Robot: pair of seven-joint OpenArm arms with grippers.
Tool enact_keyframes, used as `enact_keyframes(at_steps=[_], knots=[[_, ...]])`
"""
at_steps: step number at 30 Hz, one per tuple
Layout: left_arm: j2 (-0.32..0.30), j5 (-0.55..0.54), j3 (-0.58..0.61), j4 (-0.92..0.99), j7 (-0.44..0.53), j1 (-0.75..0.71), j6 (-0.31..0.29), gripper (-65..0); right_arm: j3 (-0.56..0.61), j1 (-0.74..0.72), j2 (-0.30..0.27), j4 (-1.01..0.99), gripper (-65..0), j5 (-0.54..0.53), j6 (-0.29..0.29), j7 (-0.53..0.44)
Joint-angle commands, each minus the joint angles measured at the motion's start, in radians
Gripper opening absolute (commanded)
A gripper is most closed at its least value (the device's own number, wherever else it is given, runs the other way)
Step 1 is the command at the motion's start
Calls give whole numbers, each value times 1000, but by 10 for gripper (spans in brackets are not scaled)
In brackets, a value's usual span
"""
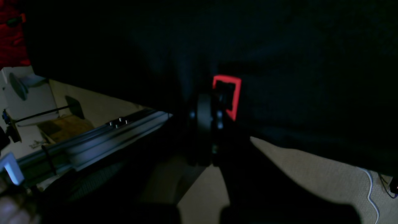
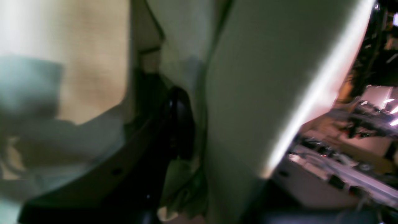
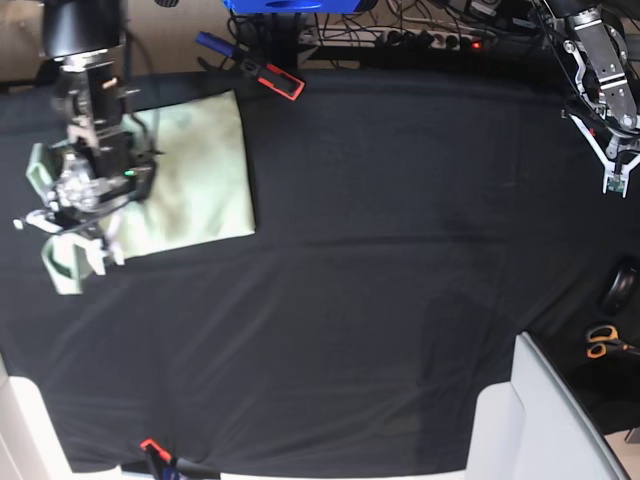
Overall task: Fold the T-shirt properly
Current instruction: 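Fold the collar end over the strip with the right gripper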
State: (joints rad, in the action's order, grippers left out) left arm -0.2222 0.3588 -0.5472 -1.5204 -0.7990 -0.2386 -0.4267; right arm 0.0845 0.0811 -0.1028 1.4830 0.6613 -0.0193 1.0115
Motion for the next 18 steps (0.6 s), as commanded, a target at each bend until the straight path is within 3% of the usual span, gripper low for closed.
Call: enact_keyframes(at_steps=[1, 9, 18], knots=[[-18, 4, -4, -13, 7, 3, 7, -650, 7, -14, 10, 21, -649, 50, 9, -12], [-18, 4, -4, -13, 7, 3, 7, -650, 16, 29, 140, 18, -649, 228, 9, -18], [-16, 4, -4, -13, 7, 3, 7, -650, 125, 70, 174, 23, -649, 229, 9, 17]])
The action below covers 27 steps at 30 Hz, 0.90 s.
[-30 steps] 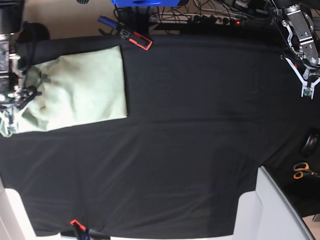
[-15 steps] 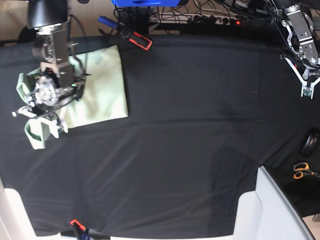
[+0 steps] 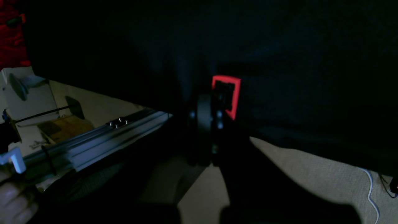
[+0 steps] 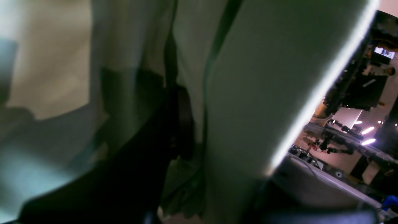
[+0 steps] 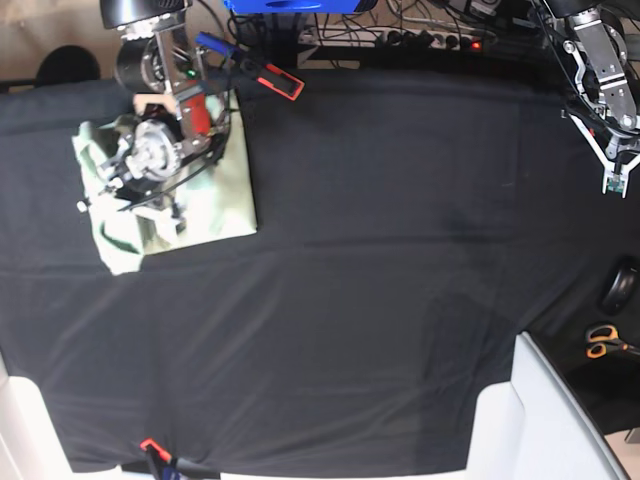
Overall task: Fold the T-shirt properly
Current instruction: 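Fold the collar end over the strip with the right gripper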
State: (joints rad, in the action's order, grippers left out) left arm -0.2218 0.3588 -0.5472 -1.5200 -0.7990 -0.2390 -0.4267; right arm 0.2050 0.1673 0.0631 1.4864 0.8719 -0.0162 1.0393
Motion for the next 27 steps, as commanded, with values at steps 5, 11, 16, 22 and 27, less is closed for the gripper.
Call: enact_keyframes(at_steps=[5, 11, 16, 22, 27], knots=[[-17, 4, -4, -14, 7, 3, 7, -650, 52, -10, 24, 20, -649, 17, 6, -3], [-17, 4, -4, -14, 7, 3, 7, -650, 80, -12, 37, 20, -649, 17, 8, -1], [-6, 4, -4, -14, 7, 3, 7, -650, 96, -10, 37, 20, -649, 16, 8, 12], [-3, 4, -4, -12, 7, 5, 7, -650, 96, -8, 39, 20, -647, 16, 8, 12], [-3, 4, -4, -12, 7, 5, 7, -650, 96, -8, 39, 44, -646, -56, 6, 16]])
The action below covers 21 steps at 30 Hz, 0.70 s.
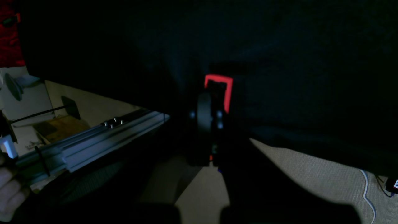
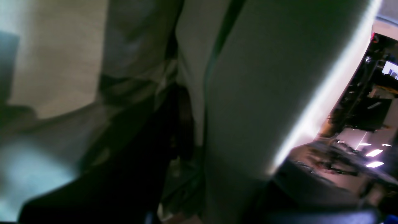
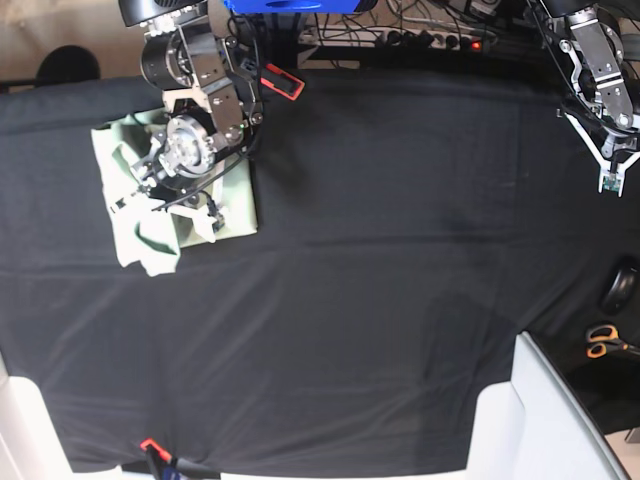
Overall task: Fold the T-shirt properly
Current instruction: 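Fold the collar end over the strip with the right gripper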
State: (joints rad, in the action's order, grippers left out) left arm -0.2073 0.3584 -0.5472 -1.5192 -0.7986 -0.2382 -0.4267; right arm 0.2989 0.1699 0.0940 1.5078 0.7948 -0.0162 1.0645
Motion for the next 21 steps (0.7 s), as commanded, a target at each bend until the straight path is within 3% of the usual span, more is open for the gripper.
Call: enact_keyframes(at_steps=[1, 5, 21], knots=[[-17, 4, -4, -10, 6, 4, 7, -650, 3, -11, 8, 33, -646, -15, 6, 7], [-19, 4, -4, 16, 6, 6, 7, -650, 3, -11, 6, 66, -646, -84, 6, 35], [-21, 4, -4, 56, 6, 50, 7, -650, 4, 4, 6, 67, -647, -93, 9, 30]])
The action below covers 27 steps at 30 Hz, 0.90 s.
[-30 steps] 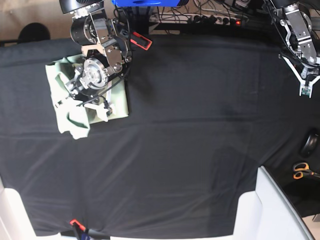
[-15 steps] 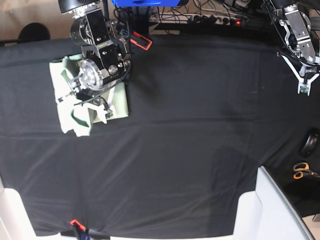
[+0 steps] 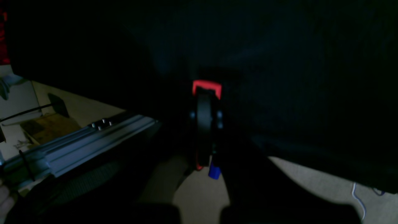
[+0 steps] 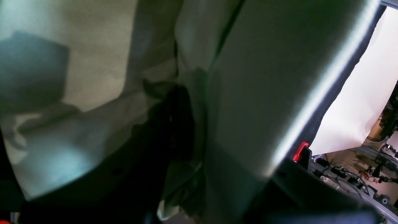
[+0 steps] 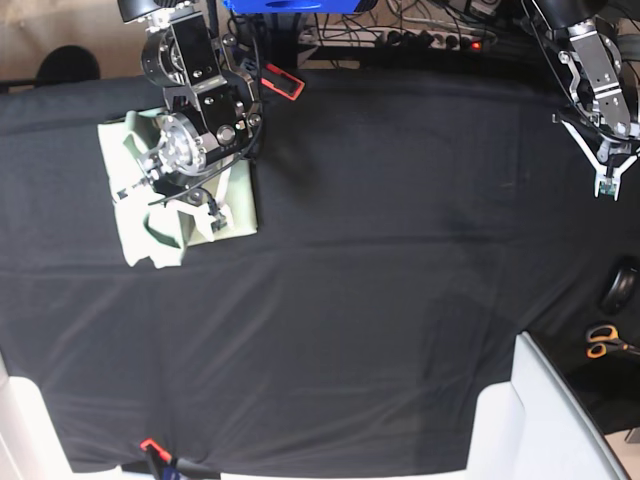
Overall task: Fold the T-shirt properly
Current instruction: 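Fold the collar end over the strip with the right gripper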
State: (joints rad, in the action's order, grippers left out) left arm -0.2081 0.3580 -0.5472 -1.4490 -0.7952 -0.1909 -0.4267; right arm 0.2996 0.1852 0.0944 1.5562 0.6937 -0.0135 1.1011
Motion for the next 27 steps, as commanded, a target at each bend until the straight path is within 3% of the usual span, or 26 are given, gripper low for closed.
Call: enact_keyframes(at_steps=[1, 7, 13, 15, 20, 27], knots=[[-20, 5, -4, -14, 3, 3, 7, -650, 2, -11, 6, 19, -647, 8, 7, -6], [-20, 5, -4, -14, 3, 3, 7, -650, 2, -11, 8, 23, -647, 5, 5, -8], [-20, 5, -4, -14, 3, 5, 7, -650, 3, -11, 6, 111, -644, -99, 5, 20], [-20, 5, -4, -14, 3, 5, 7, -650, 3, -11, 6, 112, -609, -101, 5, 20], [-20, 5, -4, -14, 3, 5, 7, -650, 3, -2, 6, 112, -448, -102, 5, 20], [-20, 5, -4, -14, 3, 5, 7, -650, 19, 26, 6, 137, -441, -104, 1, 20]])
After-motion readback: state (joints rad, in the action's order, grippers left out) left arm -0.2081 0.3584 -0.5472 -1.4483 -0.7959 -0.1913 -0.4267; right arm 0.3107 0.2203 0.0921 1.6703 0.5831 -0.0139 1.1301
